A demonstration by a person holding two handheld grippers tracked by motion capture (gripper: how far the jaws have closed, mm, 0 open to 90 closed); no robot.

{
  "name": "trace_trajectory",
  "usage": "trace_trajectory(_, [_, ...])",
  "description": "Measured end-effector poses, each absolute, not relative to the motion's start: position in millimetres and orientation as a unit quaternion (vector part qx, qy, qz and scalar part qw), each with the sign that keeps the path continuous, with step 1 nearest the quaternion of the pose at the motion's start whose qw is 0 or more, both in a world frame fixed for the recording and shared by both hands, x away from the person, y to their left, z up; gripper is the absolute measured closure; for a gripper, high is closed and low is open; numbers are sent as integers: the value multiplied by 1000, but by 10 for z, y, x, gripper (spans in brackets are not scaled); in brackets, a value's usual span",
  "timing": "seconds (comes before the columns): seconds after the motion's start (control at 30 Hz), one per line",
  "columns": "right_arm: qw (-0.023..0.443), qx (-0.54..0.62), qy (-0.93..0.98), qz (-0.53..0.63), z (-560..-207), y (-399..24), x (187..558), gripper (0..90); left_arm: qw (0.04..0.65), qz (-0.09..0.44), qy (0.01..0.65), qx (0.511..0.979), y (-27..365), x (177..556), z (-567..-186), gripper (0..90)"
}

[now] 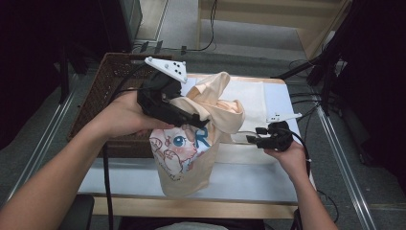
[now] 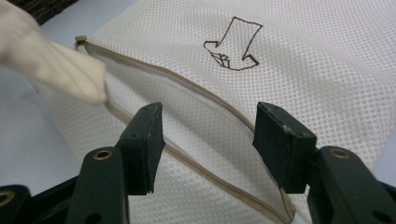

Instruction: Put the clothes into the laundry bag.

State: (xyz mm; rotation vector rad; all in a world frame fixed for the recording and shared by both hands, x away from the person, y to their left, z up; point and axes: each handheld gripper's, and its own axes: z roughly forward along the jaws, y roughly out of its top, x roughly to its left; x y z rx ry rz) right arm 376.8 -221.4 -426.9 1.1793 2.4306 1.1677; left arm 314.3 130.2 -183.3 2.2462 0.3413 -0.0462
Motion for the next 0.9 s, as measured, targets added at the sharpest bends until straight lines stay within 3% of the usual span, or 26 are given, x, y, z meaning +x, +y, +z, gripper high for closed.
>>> trace_trajectory(0.2, [104,392,825,392,-4305,-2180,3801,439,429,-12,142,892,1372,3101,-1797,622])
trace_trajectory(0.57, [102,396,832,375,-4390,-2108,3899,448,384,-17,161,909,1048,3287,-2610,619])
trace_trajectory(0.9, [103,398,830,376,-4388,-2133,3902,460,353,5,178,918,780,3401,-3044,617])
